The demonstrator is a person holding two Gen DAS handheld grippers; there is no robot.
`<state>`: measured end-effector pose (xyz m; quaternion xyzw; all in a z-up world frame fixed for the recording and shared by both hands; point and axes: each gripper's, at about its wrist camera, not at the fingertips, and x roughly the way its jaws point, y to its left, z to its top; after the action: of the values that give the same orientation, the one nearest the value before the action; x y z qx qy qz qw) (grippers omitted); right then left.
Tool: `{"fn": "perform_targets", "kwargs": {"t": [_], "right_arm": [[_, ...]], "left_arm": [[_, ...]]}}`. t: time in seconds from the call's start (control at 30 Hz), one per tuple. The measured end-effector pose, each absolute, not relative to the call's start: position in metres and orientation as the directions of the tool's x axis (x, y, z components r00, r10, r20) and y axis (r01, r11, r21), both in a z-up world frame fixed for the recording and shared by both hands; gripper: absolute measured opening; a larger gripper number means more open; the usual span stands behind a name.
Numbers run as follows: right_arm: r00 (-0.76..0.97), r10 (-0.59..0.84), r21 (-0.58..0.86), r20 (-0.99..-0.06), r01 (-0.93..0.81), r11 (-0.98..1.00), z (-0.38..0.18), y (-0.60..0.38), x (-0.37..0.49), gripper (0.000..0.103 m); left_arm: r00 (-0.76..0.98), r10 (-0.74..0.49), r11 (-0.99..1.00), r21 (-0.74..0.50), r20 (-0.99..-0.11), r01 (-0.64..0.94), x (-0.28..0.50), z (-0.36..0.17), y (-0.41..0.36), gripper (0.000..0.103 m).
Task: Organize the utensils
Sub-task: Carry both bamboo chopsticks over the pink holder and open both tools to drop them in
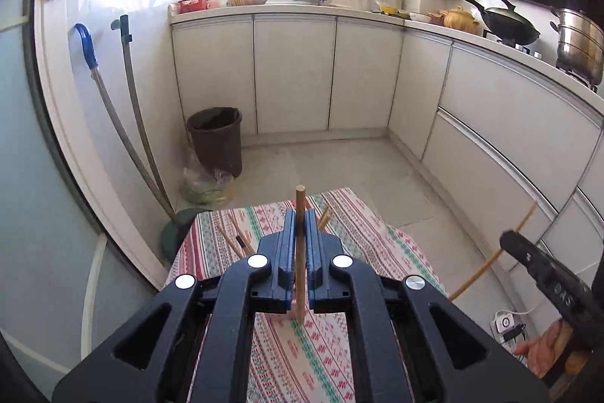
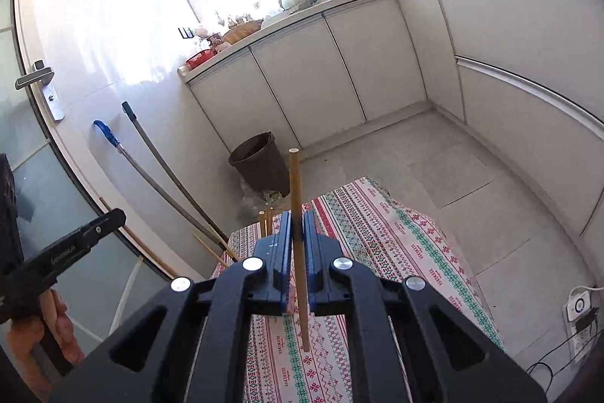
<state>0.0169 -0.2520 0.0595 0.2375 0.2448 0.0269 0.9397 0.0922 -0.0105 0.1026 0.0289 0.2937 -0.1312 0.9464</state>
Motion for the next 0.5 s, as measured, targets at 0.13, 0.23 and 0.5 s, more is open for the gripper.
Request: {"fn": "perform_targets", "kwargs": {"t": [0.13, 0.23, 0.5], "right_arm": [[0.878, 0.16, 0.456, -0.452, 0.073, 0.887, 0.058, -0.257, 0.02, 0.007], [0.874, 0.158, 0.456, -0.46, 0.08, 0.886, 0.056, -0.257, 0.024, 0.007], [0.883, 0.176, 0.43, -0.436, 0.033, 0.902, 0.069, -0.237, 0.033, 0.007]], "left_arm": [[0.806, -0.167, 0.98, -0.004, -0.567, 0.201, 0.118, 0.092, -0.012, 0.004], [0.787, -0.116, 0.99, -0.002, -0.606, 0.144, 0.138, 0.072, -0.007, 0.006], [0.813, -0.098, 0.994, -0.101, -0.573, 0.049, 0.115, 0.06, 0.045, 0.013]]}}
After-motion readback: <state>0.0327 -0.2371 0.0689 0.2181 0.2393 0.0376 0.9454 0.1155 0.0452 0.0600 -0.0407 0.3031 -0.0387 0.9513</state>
